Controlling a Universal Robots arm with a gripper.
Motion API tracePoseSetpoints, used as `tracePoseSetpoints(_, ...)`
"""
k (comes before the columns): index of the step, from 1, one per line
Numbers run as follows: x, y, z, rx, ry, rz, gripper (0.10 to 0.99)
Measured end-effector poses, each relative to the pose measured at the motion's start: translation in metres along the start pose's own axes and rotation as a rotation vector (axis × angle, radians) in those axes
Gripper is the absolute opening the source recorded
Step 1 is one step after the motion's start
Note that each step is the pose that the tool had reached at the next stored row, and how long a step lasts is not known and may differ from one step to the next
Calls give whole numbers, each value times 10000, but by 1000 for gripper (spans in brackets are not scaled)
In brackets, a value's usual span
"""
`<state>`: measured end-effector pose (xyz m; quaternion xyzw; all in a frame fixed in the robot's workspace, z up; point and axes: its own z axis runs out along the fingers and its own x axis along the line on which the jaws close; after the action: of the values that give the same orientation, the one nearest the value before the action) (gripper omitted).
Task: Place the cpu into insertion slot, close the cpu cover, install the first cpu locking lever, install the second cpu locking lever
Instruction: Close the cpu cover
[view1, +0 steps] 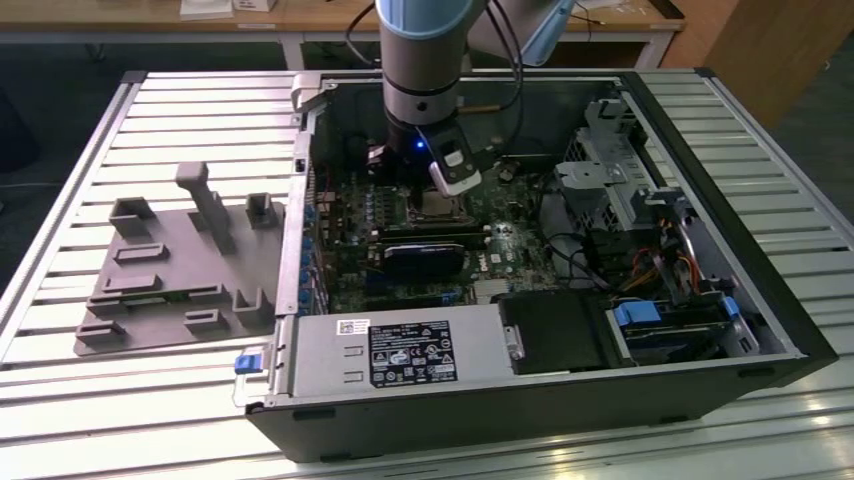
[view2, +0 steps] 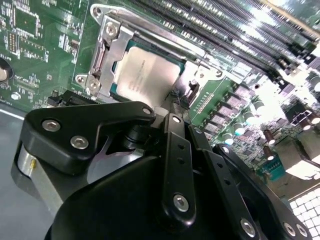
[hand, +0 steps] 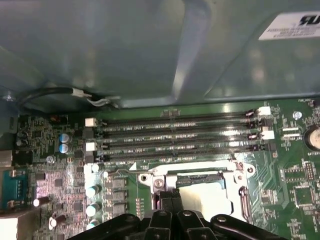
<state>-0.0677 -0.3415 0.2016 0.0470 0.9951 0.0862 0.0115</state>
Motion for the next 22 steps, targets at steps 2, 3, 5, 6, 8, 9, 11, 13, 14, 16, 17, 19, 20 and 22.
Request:
tracePoseSetpoints(2,1,0,4,130,-13,-6,102)
tracePoseSetpoints(3,1,-1,7,154,-15,-10,102)
tracePoseSetpoints(5,3,-1,12,177,-13,-21,102)
tracePoseSetpoints(6,5,0,14,183,-12,-31,102)
tracePoseSetpoints(8,6,3,18,188,-8,-62,102)
tracePoseSetpoints(9,7,6,20,195,-6,-78,102)
tracePoseSetpoints(11,8,16,23,212,-3,-109,102)
tracePoseSetpoints(13,9,30,28,237,-1,-138,102)
tracePoseSetpoints(14,10,35,29,254,0,-150,102)
tracePoseSetpoints(16,10,40,33,291,0,-170,102)
tracePoseSetpoints(17,11,41,35,307,0,-181,102)
tracePoseSetpoints(19,11,45,38,329,3,-204,102)
tracePoseSetpoints(20,11,45,38,330,4,-214,102)
tracePoseSetpoints(22,11,46,39,329,4,-217,102)
